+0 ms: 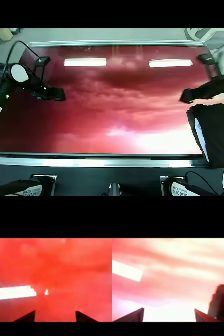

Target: Fold the shirts.

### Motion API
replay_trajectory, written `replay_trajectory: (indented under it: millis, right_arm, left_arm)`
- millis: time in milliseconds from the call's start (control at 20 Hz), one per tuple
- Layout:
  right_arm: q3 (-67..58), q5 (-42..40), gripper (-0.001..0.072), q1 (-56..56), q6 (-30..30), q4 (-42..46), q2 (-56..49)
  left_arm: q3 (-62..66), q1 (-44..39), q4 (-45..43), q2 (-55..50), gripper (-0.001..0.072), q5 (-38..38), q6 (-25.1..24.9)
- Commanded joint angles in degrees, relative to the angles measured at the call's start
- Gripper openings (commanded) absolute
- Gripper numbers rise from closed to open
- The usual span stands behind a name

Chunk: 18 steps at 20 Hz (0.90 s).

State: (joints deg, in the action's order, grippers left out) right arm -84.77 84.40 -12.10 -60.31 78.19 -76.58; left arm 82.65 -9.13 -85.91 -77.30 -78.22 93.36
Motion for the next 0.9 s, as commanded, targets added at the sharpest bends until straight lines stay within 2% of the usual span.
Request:
replay_trajectory:
  millis: [0, 850]
  right_arm:
    - [3.06, 2.49, 0.0669, 6.01, -1.14, 0.87, -0.96]
    - [3.06, 2.47, 0.0669, 6.01, -0.96, 1.53, -0.92]
  left_arm:
    - [-2.64, -0.96, -6.78, 3.04, 0.0602, 1.22, 3.17]
    - [-1.75, -0.96, -7.3, 3.13, 0.0603, 1.18, 3.17]
